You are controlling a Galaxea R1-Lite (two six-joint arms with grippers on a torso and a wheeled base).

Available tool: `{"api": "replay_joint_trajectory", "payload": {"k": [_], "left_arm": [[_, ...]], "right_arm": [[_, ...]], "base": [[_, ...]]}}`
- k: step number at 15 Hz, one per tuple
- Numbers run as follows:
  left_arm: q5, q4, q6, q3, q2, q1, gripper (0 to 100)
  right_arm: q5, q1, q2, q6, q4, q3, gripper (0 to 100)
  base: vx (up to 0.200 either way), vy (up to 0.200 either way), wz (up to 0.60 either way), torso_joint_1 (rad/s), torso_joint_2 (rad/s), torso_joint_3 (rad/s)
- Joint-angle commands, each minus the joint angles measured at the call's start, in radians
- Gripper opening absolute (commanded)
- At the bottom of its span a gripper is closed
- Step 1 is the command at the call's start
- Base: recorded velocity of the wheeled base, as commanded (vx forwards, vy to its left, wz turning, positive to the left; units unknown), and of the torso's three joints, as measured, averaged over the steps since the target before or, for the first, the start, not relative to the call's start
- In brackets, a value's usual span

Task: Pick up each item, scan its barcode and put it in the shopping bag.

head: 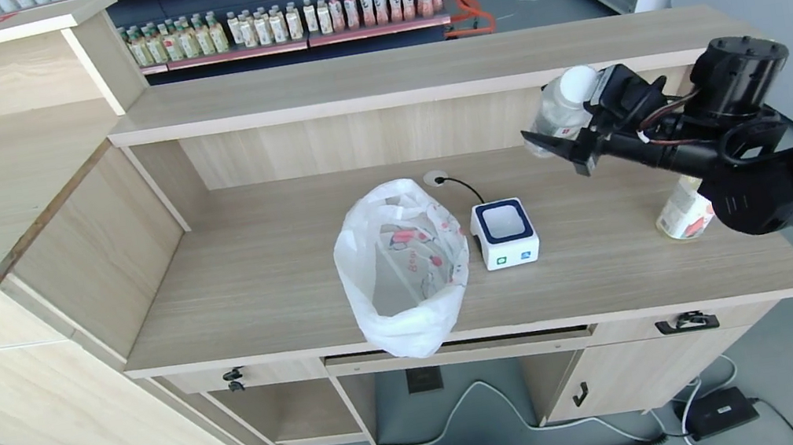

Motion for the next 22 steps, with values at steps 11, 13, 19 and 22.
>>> {"api": "replay_joint_trajectory", "payload": {"k": [11,13,19,22], "left_arm": [[0.000,0.000,-0.001,0.000,0.000,0.000,100],[0.000,0.000,0.000,0.000,0.000,0.000,100],[0.000,0.000,0.000,0.000,0.000,0.000,100],[0.000,0.000,-0.001,0.000,0.000,0.000,100]], "right_arm": [[0.068,-0.030,0.174,-0.013,-0.160,0.008,0],[0.088,-0.037,0.196,-0.018,-0.163,-0.007,0],[0.164,-0.069,0.305,-0.084,-0.162,-0.139,0],[0.209,-0.073,0.362,-0.085,-0.191,-0.187,0]], "base": [[0.000,0.000,0.00,0.000,0.00,0.000],[0.000,0.000,0.00,0.000,0.00,0.000],[0.000,0.000,0.00,0.000,0.00,0.000],[0.000,0.000,0.00,0.000,0.00,0.000]]}}
